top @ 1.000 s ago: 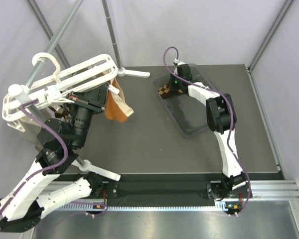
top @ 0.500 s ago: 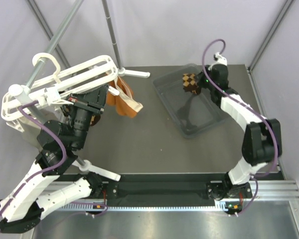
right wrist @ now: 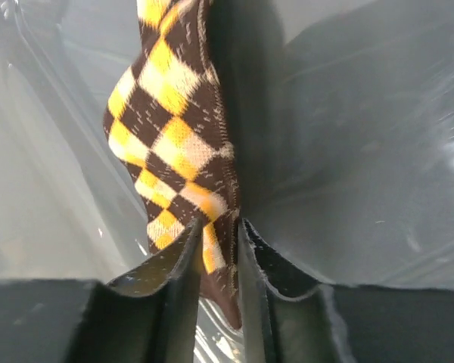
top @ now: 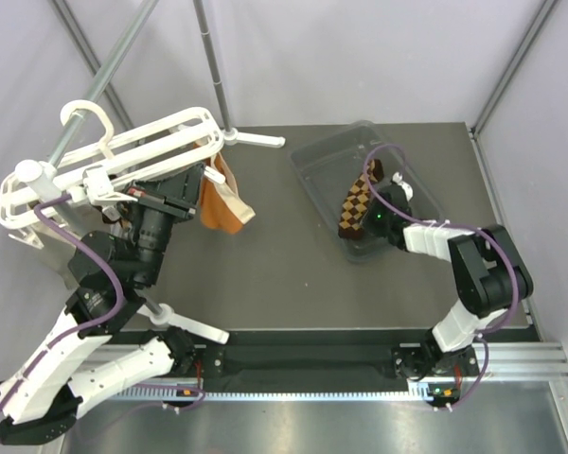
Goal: Clip the socks to the hanger
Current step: Place the sock in the bin.
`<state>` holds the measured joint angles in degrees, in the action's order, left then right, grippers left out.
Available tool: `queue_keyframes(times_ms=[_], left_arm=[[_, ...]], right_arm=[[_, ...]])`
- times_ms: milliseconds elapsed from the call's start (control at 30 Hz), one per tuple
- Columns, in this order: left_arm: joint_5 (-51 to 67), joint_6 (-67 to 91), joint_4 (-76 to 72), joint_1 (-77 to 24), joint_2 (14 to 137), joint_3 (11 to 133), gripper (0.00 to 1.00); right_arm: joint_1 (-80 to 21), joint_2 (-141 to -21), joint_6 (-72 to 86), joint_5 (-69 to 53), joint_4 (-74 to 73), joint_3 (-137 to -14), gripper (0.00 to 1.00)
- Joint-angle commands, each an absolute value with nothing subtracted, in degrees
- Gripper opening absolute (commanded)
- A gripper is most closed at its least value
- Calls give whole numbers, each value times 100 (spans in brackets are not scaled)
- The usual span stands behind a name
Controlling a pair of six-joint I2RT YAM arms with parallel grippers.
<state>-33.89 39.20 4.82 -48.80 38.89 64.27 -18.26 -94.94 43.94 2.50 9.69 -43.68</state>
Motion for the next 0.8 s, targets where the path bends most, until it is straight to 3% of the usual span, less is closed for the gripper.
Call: queue_keyframes(times_ms=[0,133,233,300,567,767], left_arm=[[-3199,4034,676,-4904,3823,6425,0],[-3296,4016,773,-4904,3736,6390,0],[-3331,3964,694,-4904,3744,6363,0],[-3287,3920,703,-4904,3788,6381,0],[-3261,3990,624,-4904,3841,6346,0],[-3173,4016,677,-4904,3938,6398,0]], right_arm=[[-1846,-9010,3904,833,557,-4737,26],[-1942,-8815,2964,1344,1,-5165,50],[-2214,-9008,2191,1757,-1132,-5720,60],[-2433,-9253,1628,1653,-1352,-6072,59],[-2698,-10325,1021,1380,-2204,-7030,38],[-2698,-10722,783,1722,-2461,-7304,44]])
